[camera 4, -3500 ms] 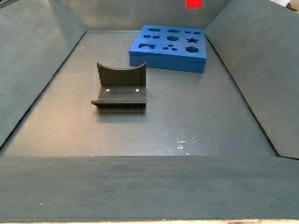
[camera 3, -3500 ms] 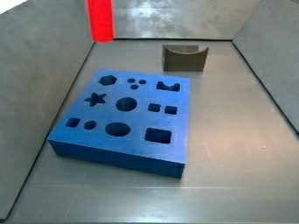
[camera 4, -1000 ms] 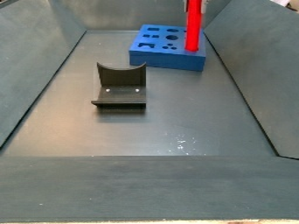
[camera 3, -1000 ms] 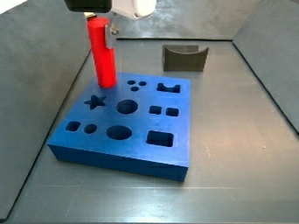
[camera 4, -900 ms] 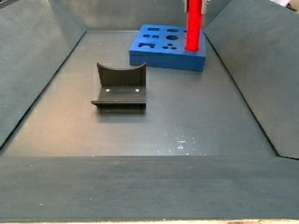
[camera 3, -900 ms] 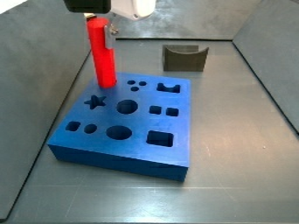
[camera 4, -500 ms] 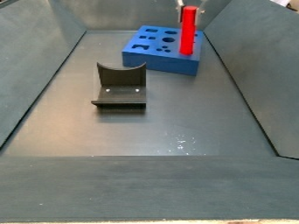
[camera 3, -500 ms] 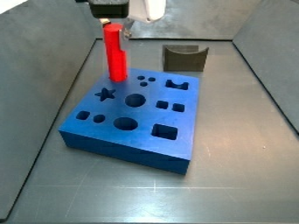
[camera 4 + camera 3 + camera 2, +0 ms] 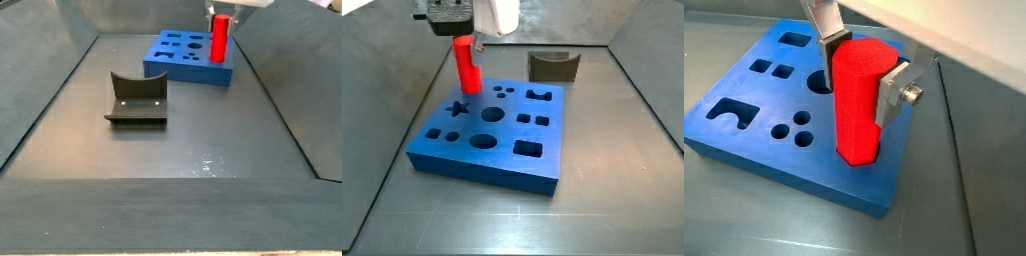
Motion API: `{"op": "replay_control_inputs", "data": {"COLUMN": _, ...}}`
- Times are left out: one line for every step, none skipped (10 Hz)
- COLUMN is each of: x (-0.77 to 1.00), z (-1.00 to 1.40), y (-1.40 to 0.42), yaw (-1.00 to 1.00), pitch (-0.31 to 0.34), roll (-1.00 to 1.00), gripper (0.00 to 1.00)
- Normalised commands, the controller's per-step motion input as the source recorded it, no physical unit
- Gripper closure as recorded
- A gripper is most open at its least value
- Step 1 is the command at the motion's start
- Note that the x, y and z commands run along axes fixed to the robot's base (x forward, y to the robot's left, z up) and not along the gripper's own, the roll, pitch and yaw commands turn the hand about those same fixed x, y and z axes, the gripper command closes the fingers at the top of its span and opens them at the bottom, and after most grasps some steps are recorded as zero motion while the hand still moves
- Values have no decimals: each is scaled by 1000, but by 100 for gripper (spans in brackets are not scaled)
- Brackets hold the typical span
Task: Pick up the hexagon object. Move up. Place the hexagon object on the fixture. Regrasp the hexagon object. Move to above the board. Insert the hexagon object.
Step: Insert the hexagon object.
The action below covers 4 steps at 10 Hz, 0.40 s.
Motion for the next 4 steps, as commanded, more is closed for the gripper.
{"op": "replay_control_inputs", "data": {"x": -57, "z": -691, "y": 0, "yaw": -129, "pitch": -256, "roll": 80, "gripper": 100}}
{"op": "replay_control_inputs", "data": {"x": 0, "z": 0, "y": 0, "yaw": 0, "pitch": -27, "roll": 0, "gripper": 100}}
{"op": "replay_control_inputs", "data": {"x": 0, "z": 0, "y": 0, "yaw": 0, "pitch": 0, "roll": 4, "gripper": 100}}
{"op": "replay_control_inputs", "data": {"x": 0, "z": 0, "y": 0, "yaw": 0, "pitch": 0, "roll": 0, "gripper": 100}}
